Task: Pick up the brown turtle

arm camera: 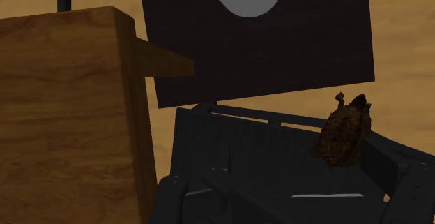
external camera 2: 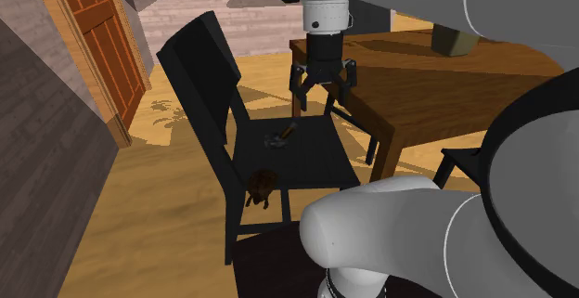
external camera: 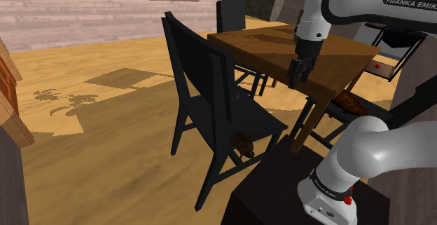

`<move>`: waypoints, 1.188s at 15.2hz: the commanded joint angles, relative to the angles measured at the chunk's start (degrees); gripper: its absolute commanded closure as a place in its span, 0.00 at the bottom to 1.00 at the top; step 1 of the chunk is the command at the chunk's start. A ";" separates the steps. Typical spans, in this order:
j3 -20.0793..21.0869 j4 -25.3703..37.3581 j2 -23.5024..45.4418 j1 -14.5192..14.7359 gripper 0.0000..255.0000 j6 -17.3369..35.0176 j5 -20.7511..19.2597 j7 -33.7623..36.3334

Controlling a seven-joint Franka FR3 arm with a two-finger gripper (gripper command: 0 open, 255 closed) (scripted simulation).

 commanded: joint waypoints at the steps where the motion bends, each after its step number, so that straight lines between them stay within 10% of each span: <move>1: 0.00 0.00 0.00 0.00 0.00 0.00 0.00 0.00; 18: 16.13 -24.71 3.59 5.44 0.00 30.14 17.59 22.00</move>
